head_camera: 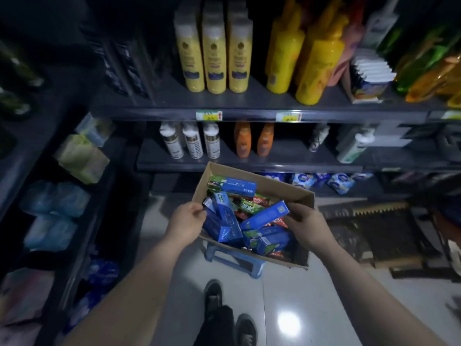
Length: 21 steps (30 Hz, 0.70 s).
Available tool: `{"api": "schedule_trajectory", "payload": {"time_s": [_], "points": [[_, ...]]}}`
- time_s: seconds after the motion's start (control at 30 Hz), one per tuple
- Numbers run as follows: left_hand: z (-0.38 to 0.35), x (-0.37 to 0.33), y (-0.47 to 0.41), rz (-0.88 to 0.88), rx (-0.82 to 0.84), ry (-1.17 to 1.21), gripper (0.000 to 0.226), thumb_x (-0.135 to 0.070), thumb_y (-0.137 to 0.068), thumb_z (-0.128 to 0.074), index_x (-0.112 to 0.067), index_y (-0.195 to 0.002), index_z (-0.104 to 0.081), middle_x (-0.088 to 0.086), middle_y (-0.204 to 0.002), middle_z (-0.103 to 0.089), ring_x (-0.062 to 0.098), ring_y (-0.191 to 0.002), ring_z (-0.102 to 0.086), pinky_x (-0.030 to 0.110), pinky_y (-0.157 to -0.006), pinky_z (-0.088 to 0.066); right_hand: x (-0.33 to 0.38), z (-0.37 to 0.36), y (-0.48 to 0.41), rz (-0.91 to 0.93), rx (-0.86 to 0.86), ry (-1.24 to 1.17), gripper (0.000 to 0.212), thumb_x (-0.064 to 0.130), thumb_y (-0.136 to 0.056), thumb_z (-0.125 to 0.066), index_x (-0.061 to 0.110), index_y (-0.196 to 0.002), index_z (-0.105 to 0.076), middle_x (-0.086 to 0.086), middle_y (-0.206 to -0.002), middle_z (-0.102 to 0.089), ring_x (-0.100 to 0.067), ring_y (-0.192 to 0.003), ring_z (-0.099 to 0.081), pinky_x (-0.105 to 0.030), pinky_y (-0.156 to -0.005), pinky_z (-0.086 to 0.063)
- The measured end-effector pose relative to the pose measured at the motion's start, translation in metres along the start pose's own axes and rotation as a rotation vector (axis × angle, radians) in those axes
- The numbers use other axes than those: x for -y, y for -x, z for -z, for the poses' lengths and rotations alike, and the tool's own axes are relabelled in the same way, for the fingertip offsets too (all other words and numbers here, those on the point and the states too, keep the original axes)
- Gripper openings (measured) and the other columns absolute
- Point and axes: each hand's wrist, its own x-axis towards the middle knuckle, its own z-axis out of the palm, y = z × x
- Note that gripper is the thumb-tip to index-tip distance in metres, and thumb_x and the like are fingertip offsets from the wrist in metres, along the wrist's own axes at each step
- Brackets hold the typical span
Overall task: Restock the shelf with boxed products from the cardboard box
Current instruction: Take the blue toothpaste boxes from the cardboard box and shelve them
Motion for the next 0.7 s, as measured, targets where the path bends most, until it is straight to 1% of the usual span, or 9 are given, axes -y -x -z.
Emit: {"api": "schedule_trajectory", "payload": {"time_s": [0.03,0.1,0.17,0.2,0.27,0.37,0.5,0.63,0.7], "points": [[-0.003,0.003,-0.010,0.017,0.015,-0.020,0.024,-0.012,-0.091,-0.058,-0.004,-0.112,-0.066,0.009,-0.115,-0.067,0.024,-0.107,-0.062,0.027,-0.092,-0.043,-0.004,-0.007,-0.007,-0.029,0.005,-0.008,0.043,0.022,-0.090,-0.063,0.014,-0.132,-0.058,-0.004,-0.126,-0.064,-0.013,-0.088,-0.060,-0.003,-0.058,-0.037],[-0.008,0.009,-0.029,0.053,0.042,-0.056,0.027,-0.015,-0.091,-0.058,-0.006,-0.116,-0.065,0.008,-0.118,-0.066,0.023,-0.109,-0.061,0.026,-0.091,-0.042,-0.009,-0.021,-0.019,-0.093,0.030,-0.043,0.043,0.020,-0.091,-0.062,0.013,-0.134,-0.057,-0.005,-0.130,-0.062,-0.013,-0.094,-0.059,-0.001,-0.061,-0.037],[-0.013,0.016,-0.048,0.075,0.074,-0.085,0.029,-0.016,-0.092,-0.057,-0.007,-0.119,-0.064,0.007,-0.121,-0.065,0.023,-0.111,-0.060,0.026,-0.093,-0.042,-0.014,-0.035,-0.031,-0.136,0.041,-0.105,0.043,0.018,-0.091,-0.064,0.011,-0.133,-0.057,-0.007,-0.131,-0.061,-0.019,-0.109,-0.061,-0.018,-0.084,-0.047],[-0.015,0.019,-0.058,0.083,0.085,-0.090,0.029,-0.015,-0.092,-0.057,-0.007,-0.119,-0.064,0.008,-0.121,-0.065,0.023,-0.111,-0.060,0.027,-0.094,-0.043,-0.016,-0.041,-0.038,-0.156,0.038,-0.129,0.042,0.018,-0.090,-0.065,0.011,-0.131,-0.058,-0.008,-0.130,-0.062,-0.021,-0.112,-0.061,-0.027,-0.090,-0.048],[-0.020,0.025,-0.077,0.105,0.096,-0.076,0.029,-0.013,-0.091,-0.059,-0.005,-0.118,-0.064,0.011,-0.119,-0.066,0.025,-0.109,-0.060,0.027,-0.092,-0.043,-0.019,-0.053,-0.050,-0.197,0.026,-0.162,0.042,0.017,-0.090,-0.065,0.010,-0.131,-0.058,-0.007,-0.130,-0.061,-0.022,-0.115,-0.060,-0.031,-0.095,-0.048],[-0.029,0.033,-0.103,0.140,0.107,-0.057,0.030,-0.013,-0.090,-0.059,-0.006,-0.118,-0.064,0.011,-0.118,-0.066,0.025,-0.108,-0.061,0.028,-0.091,-0.043,-0.022,-0.069,-0.071,-0.233,0.021,-0.217,0.042,0.015,-0.092,-0.062,0.008,-0.133,-0.056,-0.007,-0.134,-0.057,-0.022,-0.119,-0.056,-0.028,-0.095,-0.045],[-0.047,0.042,-0.124,0.128,0.140,-0.092,0.027,-0.010,-0.089,-0.059,-0.005,-0.115,-0.065,0.012,-0.115,-0.067,0.026,-0.106,-0.061,0.028,-0.090,-0.044,-0.035,-0.085,-0.095,-0.295,0.015,-0.269,0.040,0.012,-0.092,-0.061,0.007,-0.132,-0.056,-0.009,-0.133,-0.058,-0.024,-0.118,-0.057,-0.036,-0.099,-0.047],[-0.073,0.054,-0.129,0.122,0.241,-0.112,0.027,-0.004,-0.089,-0.060,-0.002,-0.115,-0.065,0.014,-0.116,-0.066,0.028,-0.106,-0.062,0.029,-0.094,-0.044,-0.059,-0.092,-0.107,-0.357,0.010,-0.273,0.039,0.008,-0.092,-0.058,0.008,-0.131,-0.057,-0.009,-0.132,-0.060,-0.023,-0.109,-0.062,-0.030,-0.085,-0.050],[-0.084,0.059,-0.130,0.114,0.247,-0.144,0.024,-0.001,-0.089,-0.058,0.000,-0.112,-0.066,0.016,-0.112,-0.067,0.029,-0.105,-0.062,0.029,-0.092,-0.043,-0.070,-0.096,-0.110,-0.365,0.020,-0.254,0.038,0.006,-0.092,-0.056,0.007,-0.130,-0.058,-0.009,-0.130,-0.061,-0.022,-0.109,-0.061,-0.030,-0.086,-0.050]]}}
